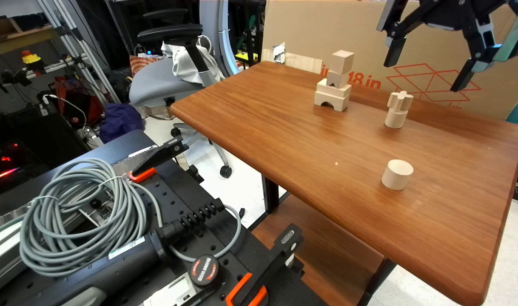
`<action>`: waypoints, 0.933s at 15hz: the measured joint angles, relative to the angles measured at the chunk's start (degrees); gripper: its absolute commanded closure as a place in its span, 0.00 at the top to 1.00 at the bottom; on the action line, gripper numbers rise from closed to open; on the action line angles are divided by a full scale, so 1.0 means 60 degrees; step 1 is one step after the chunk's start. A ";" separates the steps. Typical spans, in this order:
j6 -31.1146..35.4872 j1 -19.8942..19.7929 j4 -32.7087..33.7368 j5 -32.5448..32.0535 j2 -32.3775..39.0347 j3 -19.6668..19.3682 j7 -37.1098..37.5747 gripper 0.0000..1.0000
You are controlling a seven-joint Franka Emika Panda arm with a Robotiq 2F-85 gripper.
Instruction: Put the flower shaped block on top of the cube
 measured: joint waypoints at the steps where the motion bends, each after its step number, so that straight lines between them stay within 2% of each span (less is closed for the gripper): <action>1: 0.0046 0.0009 0.0135 -0.0003 0.0171 0.0003 0.0156 1.00; 12: 0.0363 0.0301 0.1362 -0.0181 0.1497 0.0001 0.1363 1.00; 13: 0.0480 0.0346 0.1403 -0.0193 0.1564 0.0001 0.1452 0.90; 14: 0.0558 0.0388 0.1444 -0.0201 0.1630 0.0000 0.1543 0.72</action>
